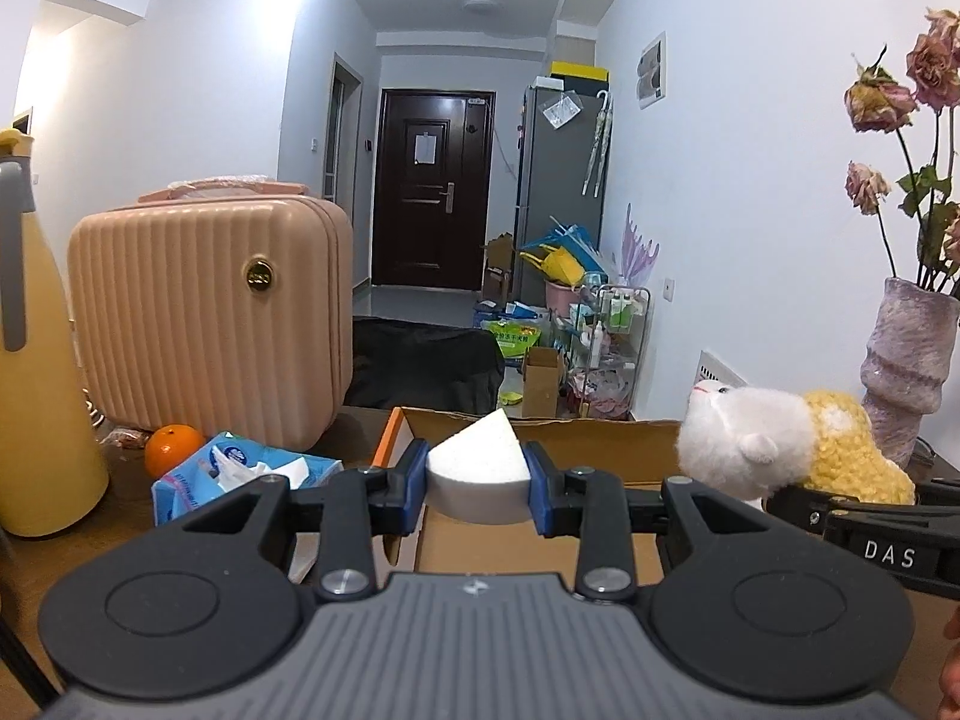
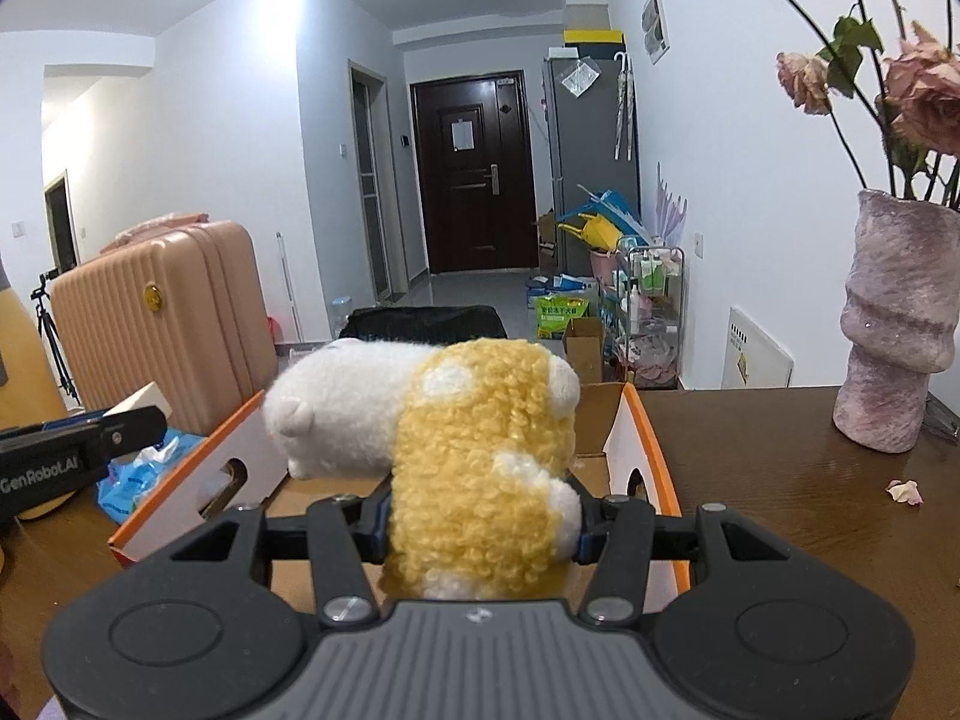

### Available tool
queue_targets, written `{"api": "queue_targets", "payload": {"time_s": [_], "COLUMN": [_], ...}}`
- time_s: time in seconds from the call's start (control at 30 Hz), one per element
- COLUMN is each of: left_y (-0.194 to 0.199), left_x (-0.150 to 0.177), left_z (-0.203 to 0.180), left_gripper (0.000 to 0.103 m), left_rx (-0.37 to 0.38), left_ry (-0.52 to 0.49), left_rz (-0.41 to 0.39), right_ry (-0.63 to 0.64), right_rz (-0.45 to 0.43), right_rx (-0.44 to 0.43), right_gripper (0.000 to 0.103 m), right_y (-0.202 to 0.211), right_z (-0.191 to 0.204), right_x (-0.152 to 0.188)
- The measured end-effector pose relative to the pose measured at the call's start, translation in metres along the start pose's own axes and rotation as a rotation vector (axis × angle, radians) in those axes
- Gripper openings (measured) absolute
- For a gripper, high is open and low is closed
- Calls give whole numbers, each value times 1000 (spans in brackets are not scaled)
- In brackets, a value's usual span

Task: Organize soft objects
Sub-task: 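Carry the plush and foam wedge over the cardboard box with both grippers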

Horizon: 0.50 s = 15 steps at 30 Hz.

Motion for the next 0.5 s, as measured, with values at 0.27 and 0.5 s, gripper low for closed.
{"api": "queue_targets", "payload": {"time_s": [0.27, 0.5], "left_y": [-29, -50], "left_x": [1, 7], "left_z": [-6, -8], "left_gripper": [34, 34], "left_rx": [-4, -23], "left_ry": [-9, -24], "left_rz": [51, 91], "right_ry": [7, -9], "right_rz": [58, 94], "right_rx": [8, 15], "right_gripper": [50, 50], "right_y": [-25, -42], "right_z": [-2, -6], "right_x": [0, 5]}}
Point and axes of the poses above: each gripper's, at about its wrist camera, not at the fingertips, and y roughly against the way its jaws point, z to its left, x to its underside, the point moved 4 cm from there along -y, roughly the way its jaws point, and after that the axes turned 6 degrees about z, right-handed, at the moved point
